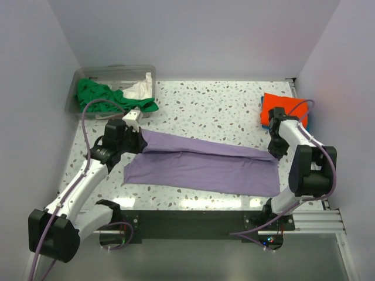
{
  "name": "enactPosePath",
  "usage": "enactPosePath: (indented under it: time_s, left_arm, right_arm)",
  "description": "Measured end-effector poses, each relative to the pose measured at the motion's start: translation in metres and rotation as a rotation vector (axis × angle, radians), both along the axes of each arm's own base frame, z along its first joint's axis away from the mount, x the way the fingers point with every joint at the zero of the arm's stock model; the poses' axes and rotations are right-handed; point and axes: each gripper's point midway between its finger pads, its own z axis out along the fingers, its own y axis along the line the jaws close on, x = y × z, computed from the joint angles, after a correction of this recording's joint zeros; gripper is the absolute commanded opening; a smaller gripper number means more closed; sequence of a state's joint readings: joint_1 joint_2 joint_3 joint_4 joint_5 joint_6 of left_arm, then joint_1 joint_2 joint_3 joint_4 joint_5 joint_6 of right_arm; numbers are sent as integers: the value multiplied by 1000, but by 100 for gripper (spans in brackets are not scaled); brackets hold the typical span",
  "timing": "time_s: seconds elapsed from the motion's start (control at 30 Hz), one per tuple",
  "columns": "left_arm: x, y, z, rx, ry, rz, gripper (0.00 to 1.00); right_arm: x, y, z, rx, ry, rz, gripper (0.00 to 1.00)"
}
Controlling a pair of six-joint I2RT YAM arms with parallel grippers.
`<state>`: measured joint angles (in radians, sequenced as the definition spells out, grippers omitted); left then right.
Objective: Fold and stack the t-shirts
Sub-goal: Fold the tshirt
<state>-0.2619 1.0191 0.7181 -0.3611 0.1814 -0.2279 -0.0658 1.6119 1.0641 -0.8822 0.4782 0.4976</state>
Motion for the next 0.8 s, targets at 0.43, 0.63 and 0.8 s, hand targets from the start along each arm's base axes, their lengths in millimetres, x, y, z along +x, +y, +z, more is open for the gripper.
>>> enactPosePath:
  time_s: [0.43,0.63,0.8]
  left_arm:
    - [-22,-20,24,-124,-13,-60,70]
    - [4,-14,-5,-61,83,21,70]
    - [38,-15,-27,-45,118,88,70]
  right_arm:
    - [-11,10,36,50,-103,5,72]
    - [14,20,27,119,-129,55,55]
    - [27,26,3,163,-101,71,51]
